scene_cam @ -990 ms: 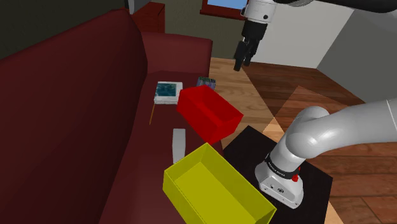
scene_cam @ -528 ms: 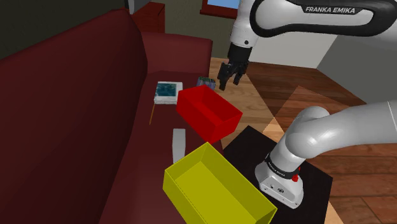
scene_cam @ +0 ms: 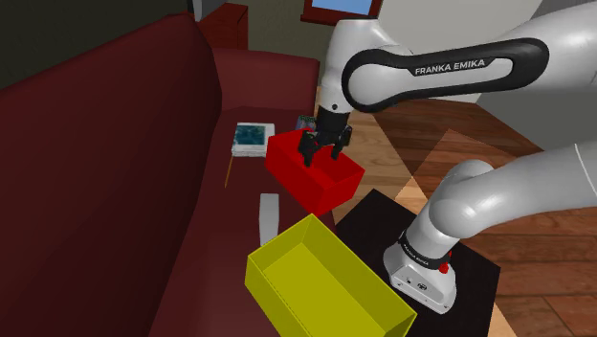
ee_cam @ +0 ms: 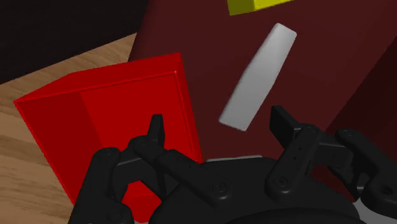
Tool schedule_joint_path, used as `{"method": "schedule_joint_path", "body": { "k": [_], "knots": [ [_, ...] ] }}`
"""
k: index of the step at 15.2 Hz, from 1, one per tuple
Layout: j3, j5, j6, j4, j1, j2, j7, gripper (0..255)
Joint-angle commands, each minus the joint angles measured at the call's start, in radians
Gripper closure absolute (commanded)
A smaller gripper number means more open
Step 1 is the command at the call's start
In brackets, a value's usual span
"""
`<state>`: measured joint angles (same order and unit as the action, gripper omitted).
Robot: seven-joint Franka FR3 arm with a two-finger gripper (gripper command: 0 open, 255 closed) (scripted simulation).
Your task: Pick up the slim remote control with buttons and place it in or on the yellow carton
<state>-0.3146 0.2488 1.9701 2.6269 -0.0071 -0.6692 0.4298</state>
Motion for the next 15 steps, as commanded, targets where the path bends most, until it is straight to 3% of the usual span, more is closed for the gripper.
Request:
{"method": "schedule_joint_path", "body": {
  "k": [1, 5, 9, 12, 15],
  "knots": [
    [-0.049, 0.019, 0.078, 0.015, -0.009, 0.056, 0.073, 0],
    [-0.153, 0.040, 0.227, 0.024, -0.032, 0.186, 0.227, 0],
    [-0.260, 0.008, 0.377, 0.003, -0.080, 0.352, 0.405, 0],
    [-0.337, -0.077, 0.484, -0.030, -0.132, 0.499, 0.572, 0],
    [-0.386, -0.246, 0.572, -0.079, -0.178, 0.667, 0.792, 0]
  ]
}}
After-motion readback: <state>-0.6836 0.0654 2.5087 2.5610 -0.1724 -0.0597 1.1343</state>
